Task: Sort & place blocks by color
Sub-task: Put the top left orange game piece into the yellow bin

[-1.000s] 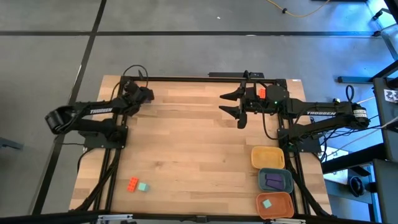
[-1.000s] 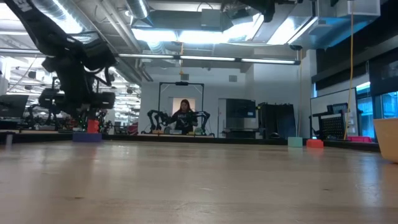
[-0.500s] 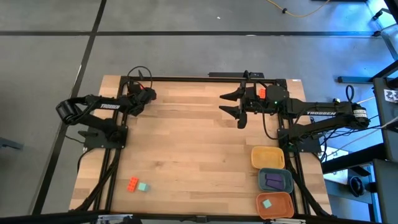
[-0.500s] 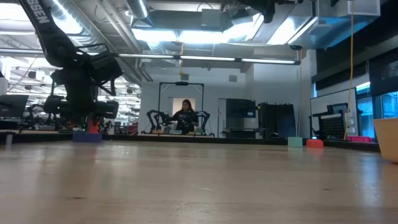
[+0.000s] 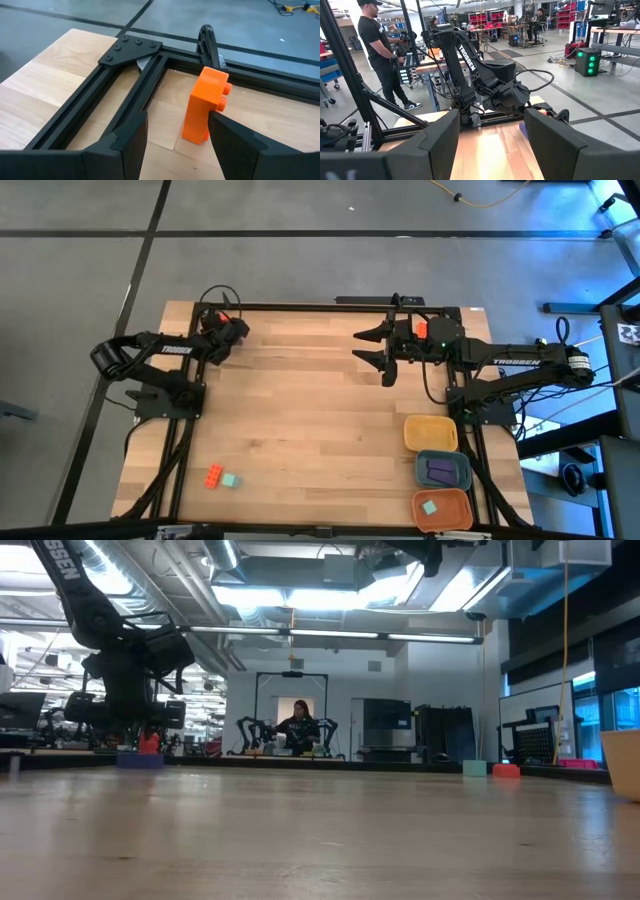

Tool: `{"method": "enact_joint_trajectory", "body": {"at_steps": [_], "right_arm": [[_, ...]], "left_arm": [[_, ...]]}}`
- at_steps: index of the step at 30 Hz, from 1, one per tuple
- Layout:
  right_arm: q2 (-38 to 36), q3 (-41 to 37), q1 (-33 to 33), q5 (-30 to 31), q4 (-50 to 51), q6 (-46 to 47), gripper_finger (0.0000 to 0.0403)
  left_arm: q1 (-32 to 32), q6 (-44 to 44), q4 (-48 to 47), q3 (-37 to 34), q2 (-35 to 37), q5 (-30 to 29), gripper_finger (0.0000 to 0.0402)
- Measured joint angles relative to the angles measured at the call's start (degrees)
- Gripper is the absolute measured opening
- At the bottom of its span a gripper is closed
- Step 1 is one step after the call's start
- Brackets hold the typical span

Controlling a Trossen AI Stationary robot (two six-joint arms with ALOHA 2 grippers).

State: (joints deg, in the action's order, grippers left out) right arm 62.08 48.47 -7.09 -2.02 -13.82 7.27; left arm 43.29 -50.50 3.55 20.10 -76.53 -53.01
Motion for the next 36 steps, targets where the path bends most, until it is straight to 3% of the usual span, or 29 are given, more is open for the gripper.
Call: {"method": "enact_joint_trajectory", "body": {"at_steps": [7,16,27,36], "right_arm": [[0.0,0.0,0.0,0.02,0.02,-0.02,0.0227],[0.02,0.0,-0.02,0.02,3.47,-0.04,0.0227],[0.06,0.0,0.0,1.12,4.24,-0.04,0.0227],[0.07,0.0,-0.04,2.42,4.28,-0.02,0.0227]], "left_arm": [[1.09,0.7,0.02,0.0,0.02,1.07,0.0199],[1.03,16.46,0.09,0.0,3.93,9.82,0.0199],[1.05,24.37,-2.69,0.61,18.17,8.76,0.0198],[5.05,30.3,-6.98,4.31,17.95,7.44,0.0201]]}}
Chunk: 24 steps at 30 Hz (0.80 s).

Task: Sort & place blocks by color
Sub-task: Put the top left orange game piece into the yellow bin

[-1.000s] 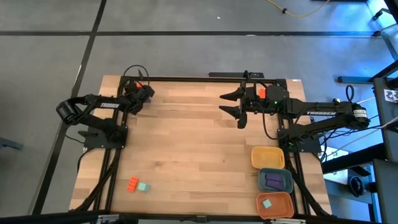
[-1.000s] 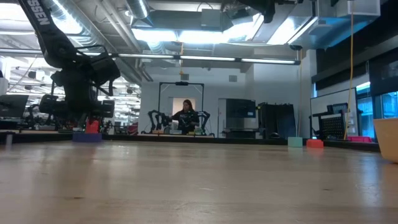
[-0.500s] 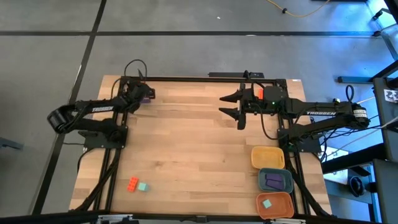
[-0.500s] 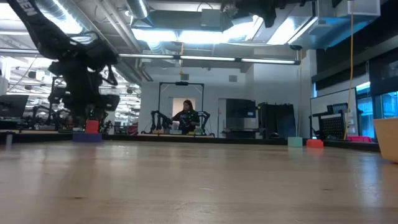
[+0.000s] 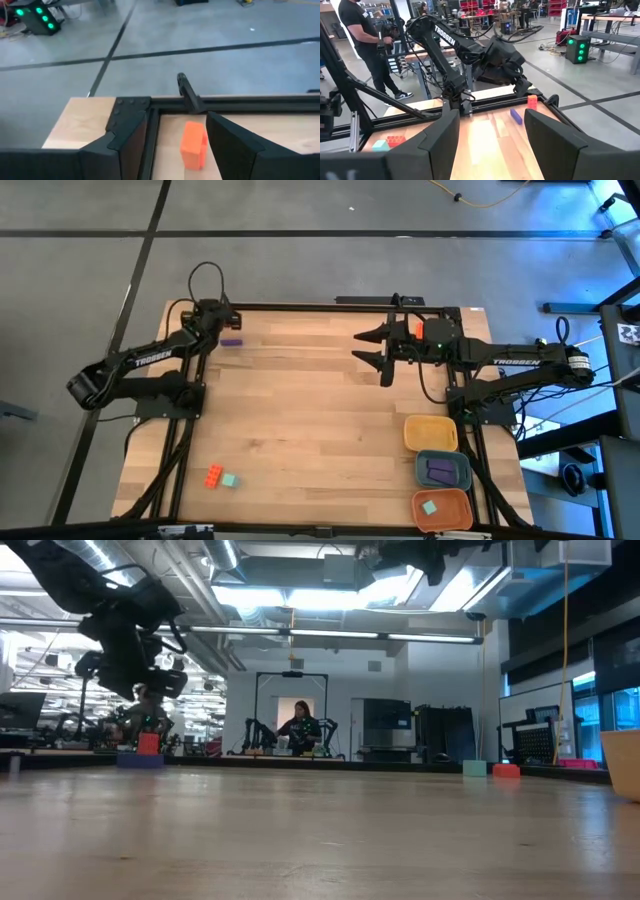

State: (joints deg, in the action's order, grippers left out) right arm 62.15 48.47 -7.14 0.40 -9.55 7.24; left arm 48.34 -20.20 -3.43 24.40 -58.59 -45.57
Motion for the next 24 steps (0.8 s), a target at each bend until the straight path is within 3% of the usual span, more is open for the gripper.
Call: {"method": "enact_joint_trajectory", "body": {"at_steps": [11,24], "right_arm": [[-0.01,0.0,0.02,0.12,0.01,0.08,0.0227],[0.0,0.0,0.02,0.09,0.03,0.22,0.0227]], "left_arm": [[0.04,-3.84,-3.56,0.0,0.24,5.2,0.0204],[3.29,-12.61,-4.93,-0.02,-2.03,4.78,0.0204]]}}
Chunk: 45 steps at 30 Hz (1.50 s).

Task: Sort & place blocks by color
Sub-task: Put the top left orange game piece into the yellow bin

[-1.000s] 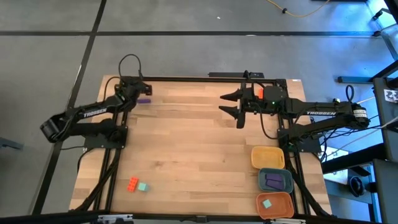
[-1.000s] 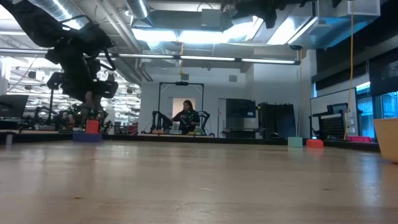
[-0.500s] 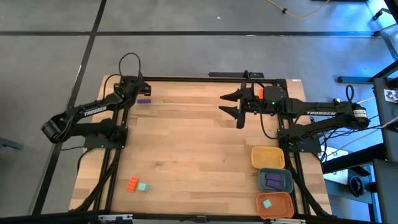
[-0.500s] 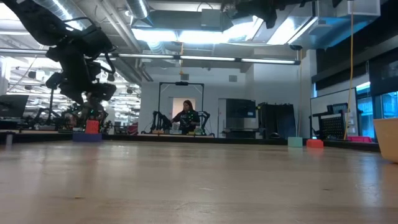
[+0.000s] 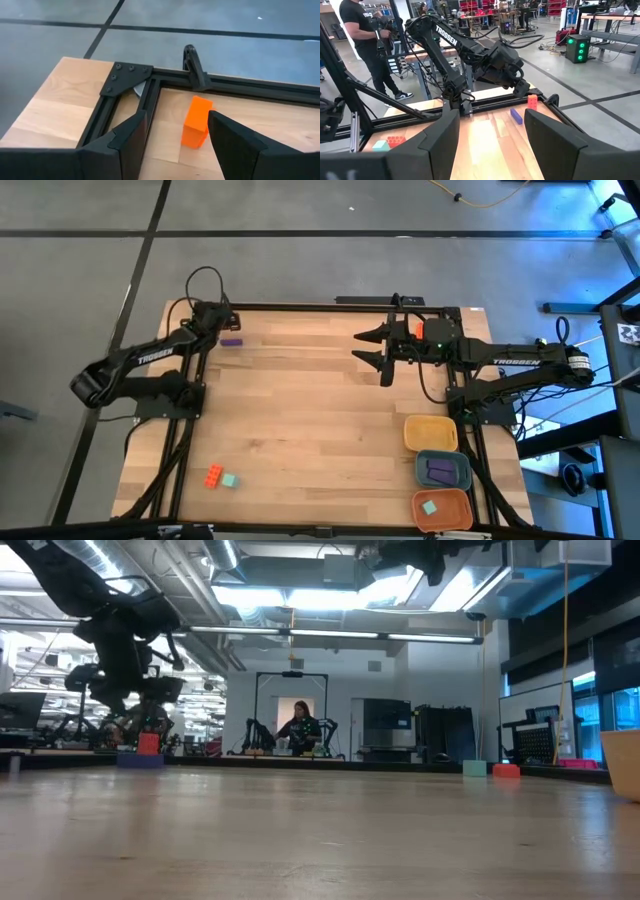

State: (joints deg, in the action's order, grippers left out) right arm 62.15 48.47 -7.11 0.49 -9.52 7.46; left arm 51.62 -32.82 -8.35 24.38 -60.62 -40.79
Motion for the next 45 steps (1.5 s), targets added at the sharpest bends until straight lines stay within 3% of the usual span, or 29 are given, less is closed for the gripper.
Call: {"method": "enact_joint_trajectory", "body": {"at_steps": [12,45], "right_arm": [[-0.01,0.0,0.02,-0.11,0.02,1.51,0.0227],[-0.02,0.0,0.02,-0.09,0.26,1.36,0.0227]], "left_arm": [[0.82,-3.24,4.21,-0.02,-8.54,-1.91,0.0204],[-0.42,-10.77,11.6,-0.04,-15.32,-9.23,0.0204]]}}
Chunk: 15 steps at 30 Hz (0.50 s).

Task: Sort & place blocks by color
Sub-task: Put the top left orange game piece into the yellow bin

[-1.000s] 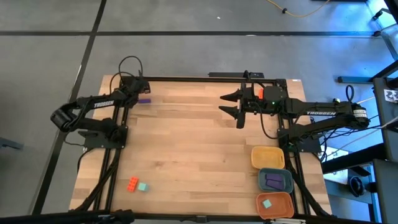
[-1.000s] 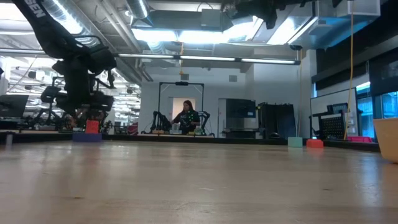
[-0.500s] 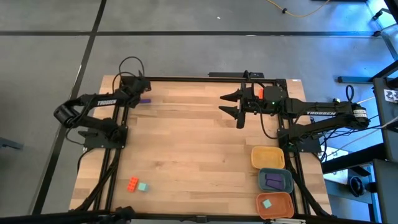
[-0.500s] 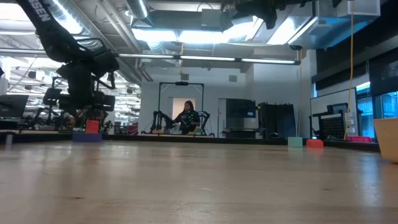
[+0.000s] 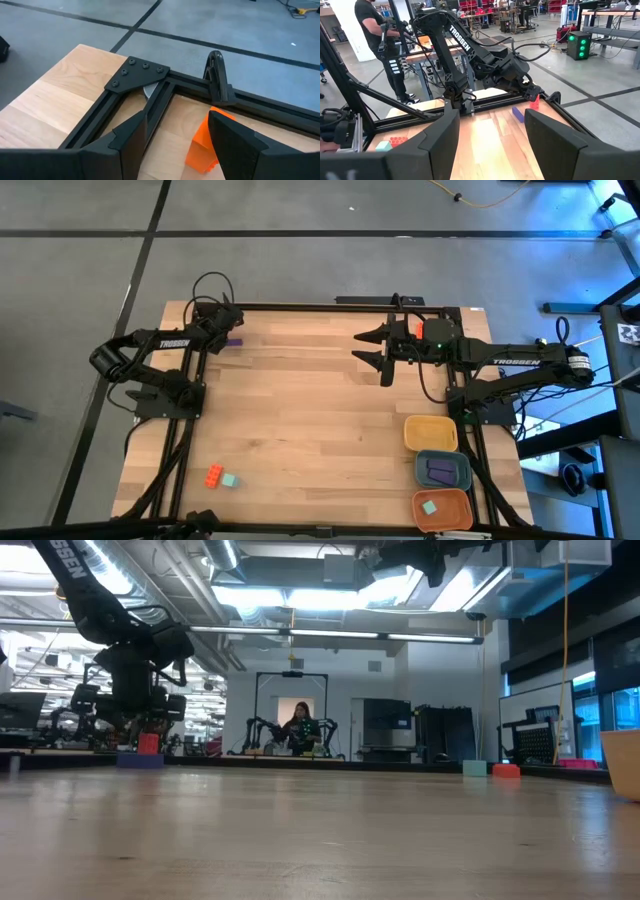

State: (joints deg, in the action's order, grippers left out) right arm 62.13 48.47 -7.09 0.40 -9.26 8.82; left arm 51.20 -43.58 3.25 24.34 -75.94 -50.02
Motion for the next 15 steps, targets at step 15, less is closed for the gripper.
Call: {"method": "enact_joint_trajectory", "body": {"at_steps": [15], "right_arm": [[0.0,0.0,0.0,0.02,-0.02,-0.02,0.0227]], "left_arm": [[-0.34,0.16,-0.17,0.0,0.01,0.3,0.0089]]}}
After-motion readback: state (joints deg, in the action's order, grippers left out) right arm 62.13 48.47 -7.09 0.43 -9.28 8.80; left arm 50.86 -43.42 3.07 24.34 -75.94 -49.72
